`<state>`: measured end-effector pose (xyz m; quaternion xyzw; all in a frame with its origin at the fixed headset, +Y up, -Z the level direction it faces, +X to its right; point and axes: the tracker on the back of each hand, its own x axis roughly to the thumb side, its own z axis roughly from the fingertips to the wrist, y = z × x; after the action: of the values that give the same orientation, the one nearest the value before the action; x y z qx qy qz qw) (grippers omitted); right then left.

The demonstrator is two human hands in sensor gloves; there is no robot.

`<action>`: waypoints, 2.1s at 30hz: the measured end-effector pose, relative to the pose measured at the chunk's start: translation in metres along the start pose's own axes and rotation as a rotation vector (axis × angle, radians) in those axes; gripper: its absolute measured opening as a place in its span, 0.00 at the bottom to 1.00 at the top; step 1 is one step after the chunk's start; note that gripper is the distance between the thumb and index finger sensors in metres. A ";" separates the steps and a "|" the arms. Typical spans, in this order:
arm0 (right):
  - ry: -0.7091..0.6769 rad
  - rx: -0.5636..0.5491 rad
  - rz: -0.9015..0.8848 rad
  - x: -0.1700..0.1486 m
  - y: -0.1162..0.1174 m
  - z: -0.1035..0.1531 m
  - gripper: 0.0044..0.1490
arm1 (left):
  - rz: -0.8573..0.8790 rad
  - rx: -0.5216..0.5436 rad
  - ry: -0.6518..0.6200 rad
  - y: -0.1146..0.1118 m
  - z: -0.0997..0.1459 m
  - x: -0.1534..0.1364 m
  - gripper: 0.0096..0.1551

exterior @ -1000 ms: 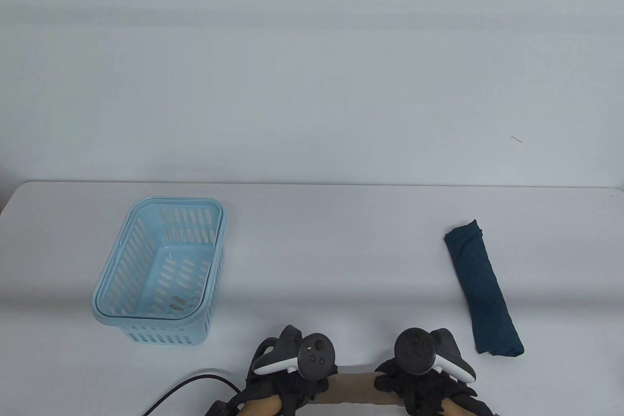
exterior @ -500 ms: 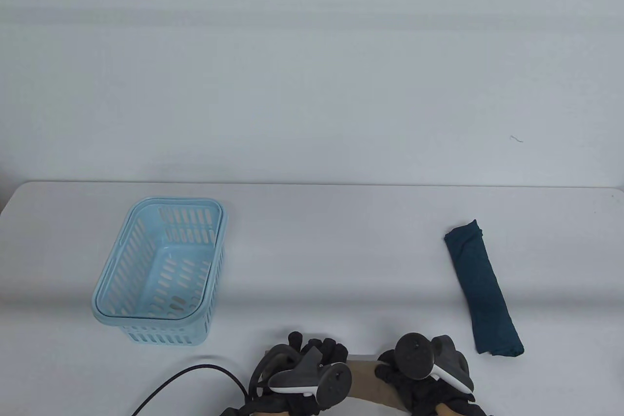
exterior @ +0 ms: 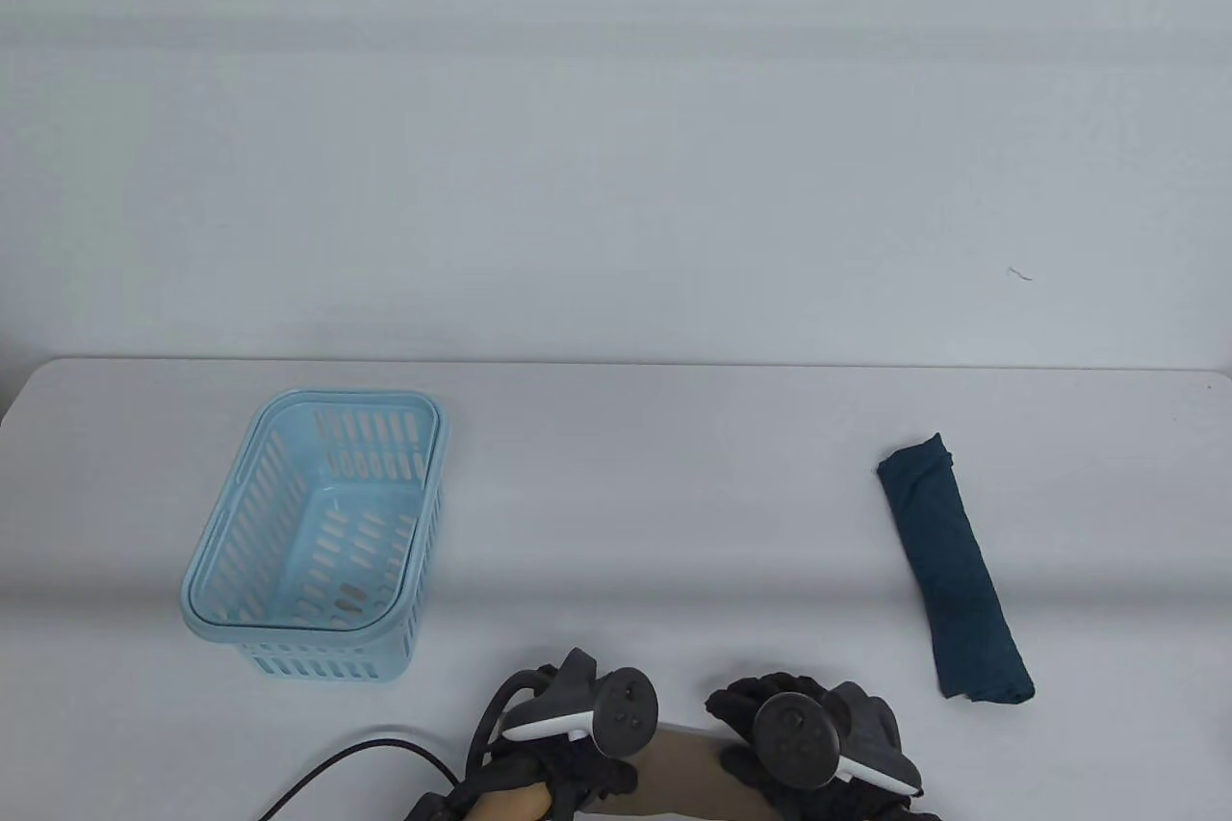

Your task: Roll shorts into tight roll

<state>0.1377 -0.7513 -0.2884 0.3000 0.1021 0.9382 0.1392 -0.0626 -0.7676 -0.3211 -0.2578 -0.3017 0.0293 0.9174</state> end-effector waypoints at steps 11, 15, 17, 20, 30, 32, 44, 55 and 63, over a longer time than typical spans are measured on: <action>-0.121 0.210 0.153 0.042 0.029 -0.006 0.40 | -0.030 0.083 0.093 0.020 0.018 -0.032 0.39; -0.113 0.205 0.231 0.046 0.033 -0.006 0.39 | 0.016 0.179 0.125 0.032 0.029 -0.044 0.39; -0.102 0.196 0.255 0.047 0.034 -0.006 0.39 | 0.041 0.220 0.132 0.037 0.033 -0.048 0.38; -0.081 0.185 0.262 0.046 0.034 -0.008 0.38 | 0.060 0.271 0.132 0.042 0.038 -0.050 0.38; 0.243 0.188 0.204 -0.022 0.010 -0.036 0.40 | 0.093 0.391 0.115 0.053 0.050 -0.050 0.41; 0.331 0.174 0.182 -0.042 0.002 -0.039 0.40 | 0.095 0.386 0.111 0.053 0.050 -0.050 0.40; 0.778 0.086 0.061 -0.141 -0.027 -0.024 0.42 | 0.106 0.370 0.082 0.050 0.047 -0.046 0.40; 0.949 0.008 0.037 -0.172 -0.032 -0.008 0.43 | 0.101 0.338 0.074 0.046 0.044 -0.043 0.40; 0.988 -0.028 -0.011 -0.179 -0.033 -0.003 0.43 | 0.094 0.324 0.078 0.045 0.043 -0.044 0.40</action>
<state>0.2824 -0.7786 -0.3955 -0.1832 0.1447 0.9688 0.0830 -0.1186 -0.7189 -0.3378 -0.1215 -0.2449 0.1102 0.9556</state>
